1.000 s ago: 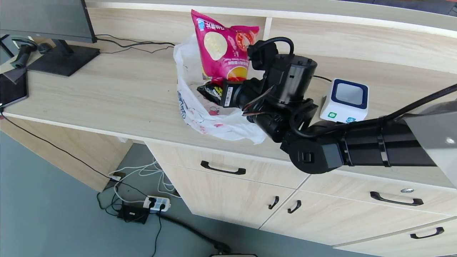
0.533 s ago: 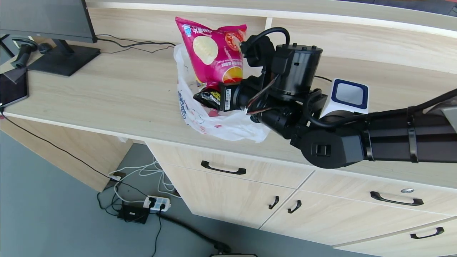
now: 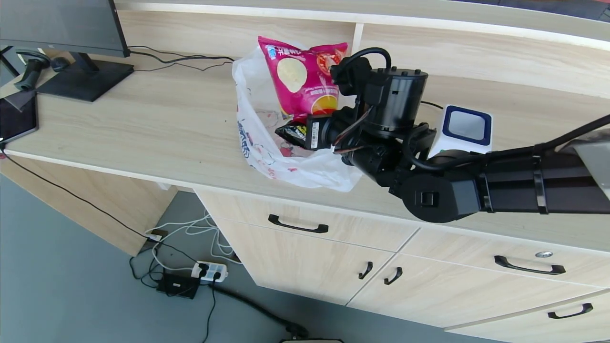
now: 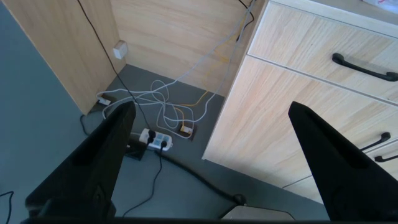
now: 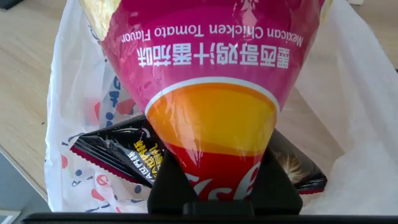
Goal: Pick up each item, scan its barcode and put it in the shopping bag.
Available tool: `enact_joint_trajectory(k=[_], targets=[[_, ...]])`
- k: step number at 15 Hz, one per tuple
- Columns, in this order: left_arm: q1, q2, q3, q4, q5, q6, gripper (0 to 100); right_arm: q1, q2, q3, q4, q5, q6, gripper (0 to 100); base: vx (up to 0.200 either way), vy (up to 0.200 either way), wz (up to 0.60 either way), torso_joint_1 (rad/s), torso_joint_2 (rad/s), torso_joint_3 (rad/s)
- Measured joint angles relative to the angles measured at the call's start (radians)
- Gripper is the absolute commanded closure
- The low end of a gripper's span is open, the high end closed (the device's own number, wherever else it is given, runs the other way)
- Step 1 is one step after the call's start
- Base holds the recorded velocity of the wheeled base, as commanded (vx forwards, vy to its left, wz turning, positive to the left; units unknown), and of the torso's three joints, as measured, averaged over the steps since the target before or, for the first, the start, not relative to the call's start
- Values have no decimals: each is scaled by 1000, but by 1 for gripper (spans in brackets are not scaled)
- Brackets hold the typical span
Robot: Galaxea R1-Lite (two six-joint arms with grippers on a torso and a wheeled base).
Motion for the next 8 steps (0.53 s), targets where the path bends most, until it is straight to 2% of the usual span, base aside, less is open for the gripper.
enact_joint_trajectory(k=[4,5,8], targets=[[0,0,0,0,0,0,0,7,19,7,-4,-17,2,100,0,0,0,0,0,0],[0,0,0,0,0,1,0,6,20,7,-4,-15,3,0,0,0,0,0,0,0],[0,0,0,1,0,1,0,11,27,7,-15,-12,4,0,0,0,0,0,0,0]])
